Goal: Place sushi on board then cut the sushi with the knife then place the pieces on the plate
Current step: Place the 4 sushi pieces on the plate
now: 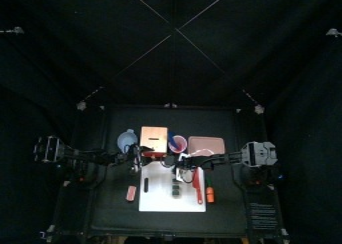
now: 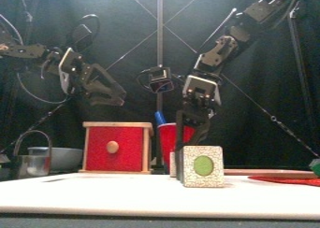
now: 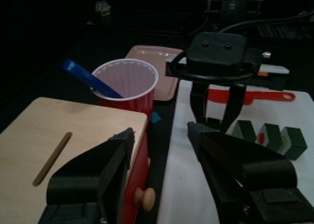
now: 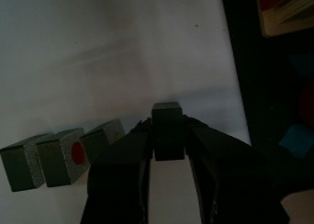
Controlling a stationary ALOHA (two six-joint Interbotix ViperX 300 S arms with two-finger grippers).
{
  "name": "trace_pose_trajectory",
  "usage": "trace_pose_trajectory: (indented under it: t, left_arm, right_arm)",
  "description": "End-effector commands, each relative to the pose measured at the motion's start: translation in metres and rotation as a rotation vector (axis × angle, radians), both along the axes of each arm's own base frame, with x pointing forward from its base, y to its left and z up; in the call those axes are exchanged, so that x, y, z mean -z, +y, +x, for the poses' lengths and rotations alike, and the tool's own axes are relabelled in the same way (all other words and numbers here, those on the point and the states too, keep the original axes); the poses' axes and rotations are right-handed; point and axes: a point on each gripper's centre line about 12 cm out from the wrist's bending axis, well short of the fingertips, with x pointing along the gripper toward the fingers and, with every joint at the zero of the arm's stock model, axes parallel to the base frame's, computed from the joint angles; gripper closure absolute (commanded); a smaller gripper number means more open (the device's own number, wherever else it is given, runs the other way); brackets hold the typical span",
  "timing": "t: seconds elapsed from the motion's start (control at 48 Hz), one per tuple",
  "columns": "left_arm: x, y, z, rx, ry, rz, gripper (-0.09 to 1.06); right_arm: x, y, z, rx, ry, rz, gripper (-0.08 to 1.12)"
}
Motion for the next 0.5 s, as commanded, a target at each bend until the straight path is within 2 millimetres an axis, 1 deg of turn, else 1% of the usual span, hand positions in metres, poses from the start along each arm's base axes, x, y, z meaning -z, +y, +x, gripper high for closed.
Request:
trace_pose_trajectory:
  t: [0.021,0.167,0.25,0.292,0.312,0.354,0.396,0.458,0.5]
  left_arm:
    - [-0.007,0.000,0.002,-0.002,-0.028,0.004,0.11]
    - [-0.006,0.000,0.002,-0.003,-0.027,0.003,0.11]
    - [-0.006,0.000,0.002,-0.002,-0.027,0.004,0.11]
    - [-0.005,0.000,0.002,-0.002,-0.024,0.004,0.11]
    - [-0.005,0.000,0.002,-0.002,-0.024,0.004,0.11]
    - [-0.004,0.000,0.002,-0.002,-0.021,0.004,0.11]
    - [-0.004,0.000,0.003,-0.002,-0.021,0.004,0.11]
    - [-0.004,0.000,0.003,-0.002,-0.018,0.003,0.11]
    - [-0.003,0.000,0.002,-0.003,-0.015,0.002,0.11]
  right_arm:
    - [-0.037,-0.001,-0.015,0.029,-0.044,0.031,0.57]
    - [-0.057,-0.009,-0.054,0.132,-0.075,0.120,0.57]
    - [-0.061,-0.020,-0.079,0.216,-0.093,0.168,0.57]
    - [-0.058,-0.029,-0.093,0.273,-0.096,0.186,0.57]
    - [-0.056,-0.033,-0.097,0.294,-0.098,0.192,0.57]
    - [-0.050,-0.046,-0.108,0.367,-0.098,0.208,0.57]
    - [-0.042,-0.060,-0.118,0.476,-0.094,0.254,0.57]
    - [-0.035,-0.076,-0.126,0.637,-0.102,0.322,0.57]
    - [-0.033,-0.084,-0.129,0.703,-0.107,0.334,0.57]
